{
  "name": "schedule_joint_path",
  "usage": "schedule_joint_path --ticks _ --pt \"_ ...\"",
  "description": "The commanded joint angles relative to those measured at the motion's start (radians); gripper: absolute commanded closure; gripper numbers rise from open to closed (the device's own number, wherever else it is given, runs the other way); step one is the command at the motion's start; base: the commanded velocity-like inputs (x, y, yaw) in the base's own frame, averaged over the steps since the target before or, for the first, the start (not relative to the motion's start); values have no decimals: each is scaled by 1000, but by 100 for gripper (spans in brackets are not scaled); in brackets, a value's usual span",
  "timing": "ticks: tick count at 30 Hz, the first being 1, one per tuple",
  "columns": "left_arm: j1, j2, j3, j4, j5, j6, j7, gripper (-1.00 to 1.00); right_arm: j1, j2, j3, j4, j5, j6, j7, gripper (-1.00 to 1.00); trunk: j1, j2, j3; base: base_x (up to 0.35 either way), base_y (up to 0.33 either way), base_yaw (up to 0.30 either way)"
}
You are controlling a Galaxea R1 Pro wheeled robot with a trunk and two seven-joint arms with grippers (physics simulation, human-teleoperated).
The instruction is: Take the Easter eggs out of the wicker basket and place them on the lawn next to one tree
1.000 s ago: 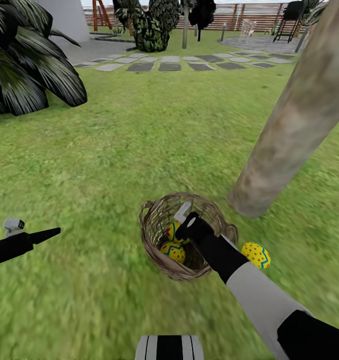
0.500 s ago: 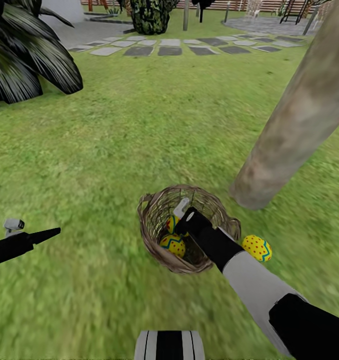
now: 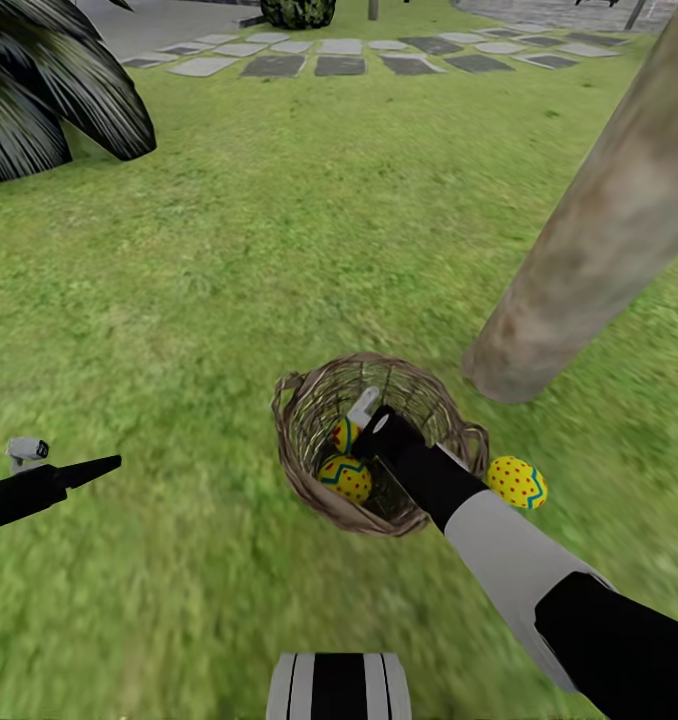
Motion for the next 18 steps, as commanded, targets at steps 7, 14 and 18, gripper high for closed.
schedule_joint_path --ticks 7,14,18 --pt "-1 0 1 0 -4 10 -6 -100 -23 -3 1 8 11 3 -26 -100 3 -2 -28 0 0 0" --pt "-1 0 1 0 -4 10 -6 -100 -43 -3 1 14 10 3 -69 -100 6 -4 -55 0 0 0" --pt "0 0 1 1 -4 10 -6 -100 -45 -3 1 14 11 2 -73 -100 8 -5 -70 0 0 0"
